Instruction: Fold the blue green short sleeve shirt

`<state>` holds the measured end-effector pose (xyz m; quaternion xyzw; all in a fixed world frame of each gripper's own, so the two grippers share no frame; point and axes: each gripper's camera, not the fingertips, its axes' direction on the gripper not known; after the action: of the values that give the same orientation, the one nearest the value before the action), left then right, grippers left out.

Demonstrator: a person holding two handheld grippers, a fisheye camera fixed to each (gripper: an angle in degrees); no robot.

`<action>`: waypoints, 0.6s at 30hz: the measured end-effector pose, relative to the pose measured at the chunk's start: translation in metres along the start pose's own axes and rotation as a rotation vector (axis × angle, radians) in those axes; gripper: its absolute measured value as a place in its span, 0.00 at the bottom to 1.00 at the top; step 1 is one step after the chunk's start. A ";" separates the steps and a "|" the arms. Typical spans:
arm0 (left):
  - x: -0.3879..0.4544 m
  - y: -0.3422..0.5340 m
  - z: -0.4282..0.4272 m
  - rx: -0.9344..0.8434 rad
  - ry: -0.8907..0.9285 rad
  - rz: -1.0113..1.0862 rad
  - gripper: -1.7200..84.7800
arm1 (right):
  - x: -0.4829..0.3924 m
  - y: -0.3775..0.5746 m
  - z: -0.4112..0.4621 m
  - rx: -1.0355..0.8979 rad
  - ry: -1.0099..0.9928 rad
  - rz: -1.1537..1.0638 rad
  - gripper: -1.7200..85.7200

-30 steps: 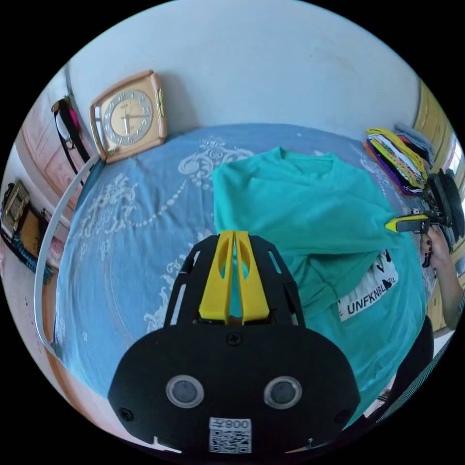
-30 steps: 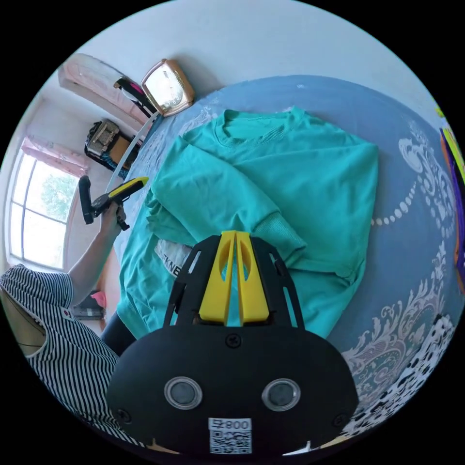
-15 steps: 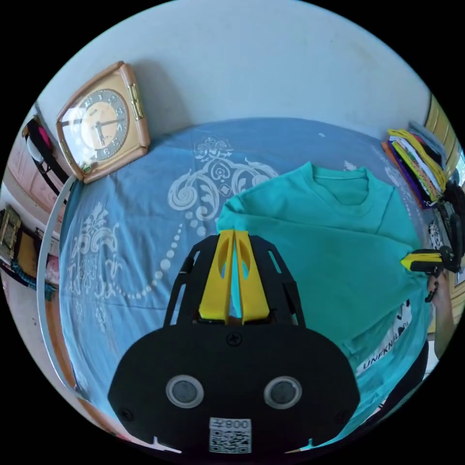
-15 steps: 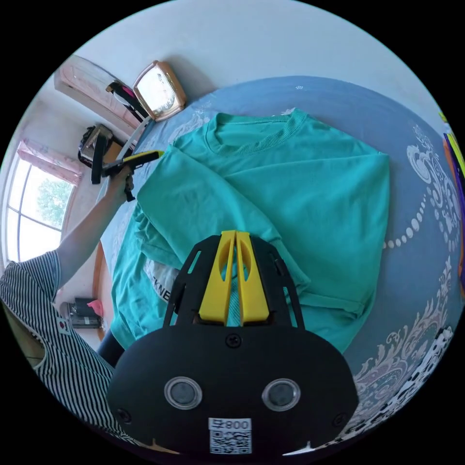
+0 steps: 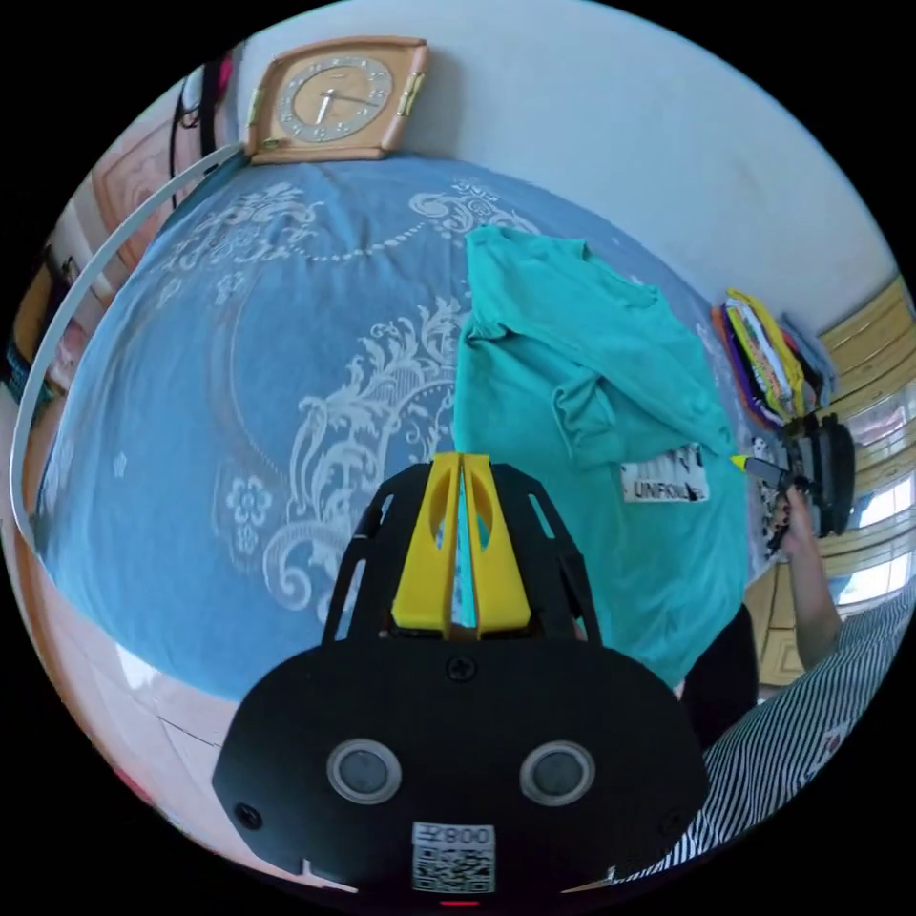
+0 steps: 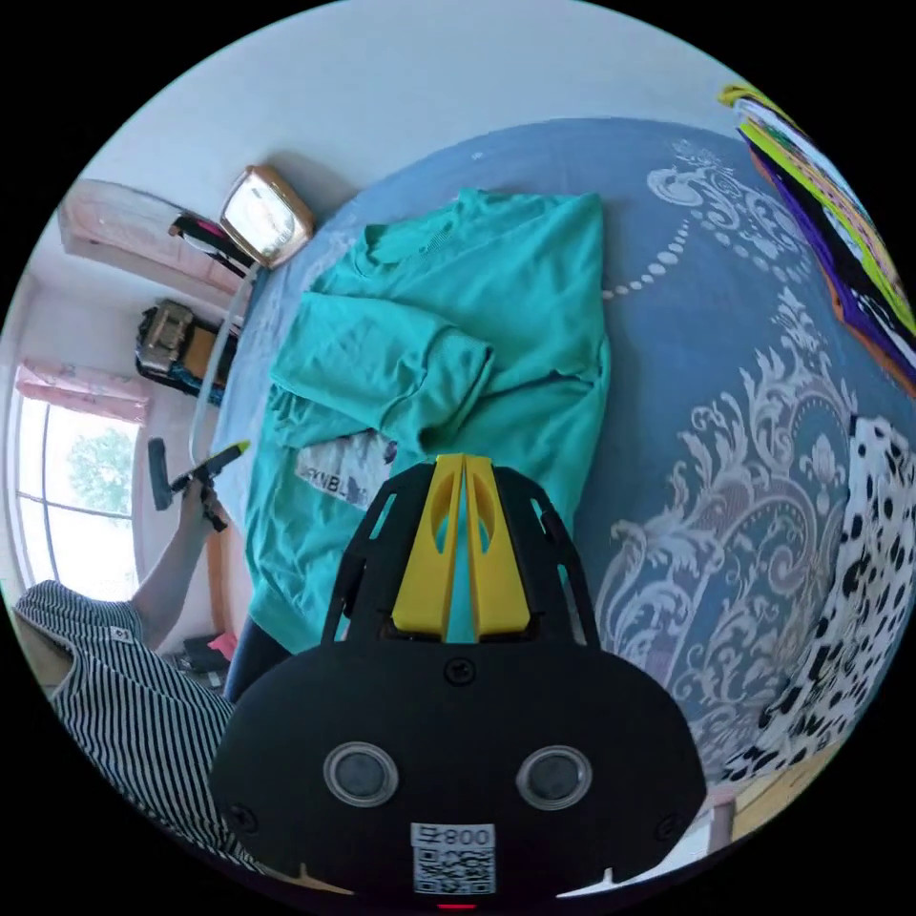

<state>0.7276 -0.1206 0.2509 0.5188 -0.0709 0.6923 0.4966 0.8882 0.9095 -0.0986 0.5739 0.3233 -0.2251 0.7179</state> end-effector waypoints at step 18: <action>-0.171 0.271 -0.115 -0.096 0.536 -0.500 0.14 | 0.069 0.307 -0.027 -0.123 -0.127 0.230 0.09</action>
<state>0.4420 -0.2894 0.1773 0.2965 0.1584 0.6566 0.6752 1.1438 1.0132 0.0562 0.5466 0.2227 -0.1569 0.7919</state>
